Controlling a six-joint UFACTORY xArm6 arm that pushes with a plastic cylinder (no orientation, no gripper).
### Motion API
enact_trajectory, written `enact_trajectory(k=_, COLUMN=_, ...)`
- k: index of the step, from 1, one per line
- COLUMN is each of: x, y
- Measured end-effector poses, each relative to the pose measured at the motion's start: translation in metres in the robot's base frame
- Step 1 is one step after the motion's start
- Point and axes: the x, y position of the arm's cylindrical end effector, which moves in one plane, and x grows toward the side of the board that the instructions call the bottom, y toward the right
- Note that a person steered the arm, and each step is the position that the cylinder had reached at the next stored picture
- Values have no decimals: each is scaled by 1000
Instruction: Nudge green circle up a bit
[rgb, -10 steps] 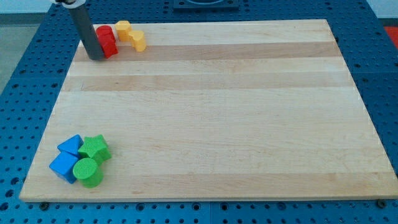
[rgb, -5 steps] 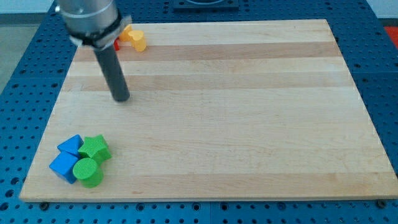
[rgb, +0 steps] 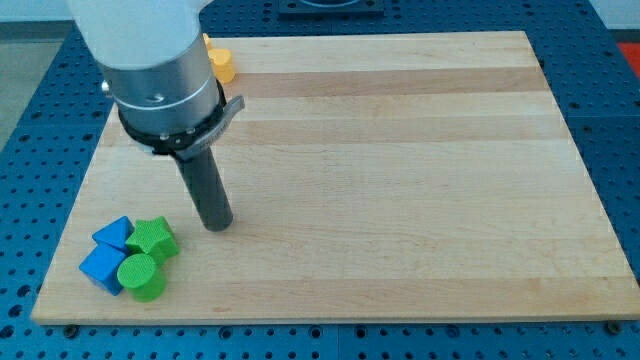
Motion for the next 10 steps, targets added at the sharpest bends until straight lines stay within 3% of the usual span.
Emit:
enact_trajectory(k=1, x=56, y=14)
enact_trajectory(k=3, x=89, y=0)
enact_trajectory(k=5, x=90, y=-13)
enact_trajectory(k=6, x=90, y=-48)
enact_trajectory(k=10, x=90, y=-55)
